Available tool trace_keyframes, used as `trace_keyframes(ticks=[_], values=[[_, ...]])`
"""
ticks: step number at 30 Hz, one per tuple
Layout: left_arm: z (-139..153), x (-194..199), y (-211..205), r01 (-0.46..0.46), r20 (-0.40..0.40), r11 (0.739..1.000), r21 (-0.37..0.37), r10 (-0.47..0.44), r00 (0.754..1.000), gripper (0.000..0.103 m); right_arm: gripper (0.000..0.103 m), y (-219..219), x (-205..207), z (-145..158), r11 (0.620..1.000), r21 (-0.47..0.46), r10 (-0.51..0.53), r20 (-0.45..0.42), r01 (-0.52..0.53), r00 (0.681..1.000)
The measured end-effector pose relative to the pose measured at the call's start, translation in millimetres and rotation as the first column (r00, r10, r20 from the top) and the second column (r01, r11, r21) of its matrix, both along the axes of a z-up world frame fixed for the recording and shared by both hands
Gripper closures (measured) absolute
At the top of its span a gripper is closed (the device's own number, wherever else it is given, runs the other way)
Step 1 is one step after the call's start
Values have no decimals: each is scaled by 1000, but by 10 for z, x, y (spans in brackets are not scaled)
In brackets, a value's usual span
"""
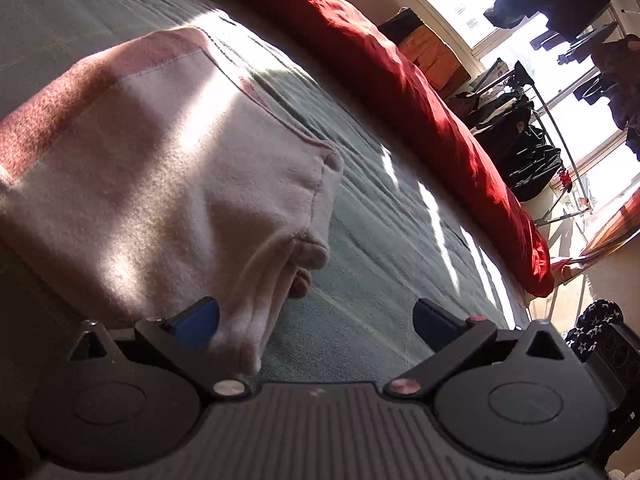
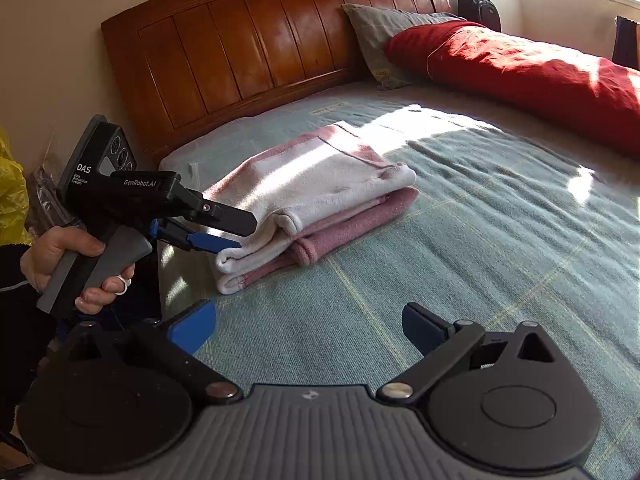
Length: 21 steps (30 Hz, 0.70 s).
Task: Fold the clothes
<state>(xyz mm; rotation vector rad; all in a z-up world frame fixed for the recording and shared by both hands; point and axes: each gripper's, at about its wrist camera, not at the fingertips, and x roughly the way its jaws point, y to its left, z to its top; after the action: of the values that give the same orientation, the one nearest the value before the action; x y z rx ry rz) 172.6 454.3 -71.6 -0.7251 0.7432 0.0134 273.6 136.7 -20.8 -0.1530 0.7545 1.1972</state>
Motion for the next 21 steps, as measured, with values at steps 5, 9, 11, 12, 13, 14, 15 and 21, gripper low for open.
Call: trace_keyframes(ticks=[5, 9, 11, 12, 13, 14, 15, 21], values=[[446, 288, 167, -39, 22, 956, 290, 34, 999, 1, 0, -164, 64, -25, 997, 43, -55, -67, 58, 996], [446, 782, 573, -104, 27, 934, 343, 100, 995, 1, 0, -165, 113, -104, 995, 60, -75, -114, 83, 991], [240, 996, 788, -135, -45, 945, 299, 155, 987, 1, 0, -156, 142, -145, 995, 57, -77, -134, 85, 988], [99, 1069, 886, -150, -80, 952, 266, 177, 981, 1, 0, -160, 155, -159, 995, 57, -78, -141, 87, 987], [46, 1067, 892, -167, -66, 947, 274, 192, 979, 1, 0, -168, 165, -170, 994, 59, -79, -145, 89, 986], [-8, 1065, 898, -184, -53, 942, 281, 207, 977, 1, 0, -179, 176, -181, 994, 59, -82, -149, 92, 985], [-44, 1062, 896, -195, -43, 937, 288, 216, 975, 1, 0, -194, 189, -194, 994, 57, -86, -153, 95, 985], [-12, 1023, 899, -185, -43, 942, 281, 205, 978, 1, 0, -284, 236, -232, 991, 68, -105, -183, 119, 977]])
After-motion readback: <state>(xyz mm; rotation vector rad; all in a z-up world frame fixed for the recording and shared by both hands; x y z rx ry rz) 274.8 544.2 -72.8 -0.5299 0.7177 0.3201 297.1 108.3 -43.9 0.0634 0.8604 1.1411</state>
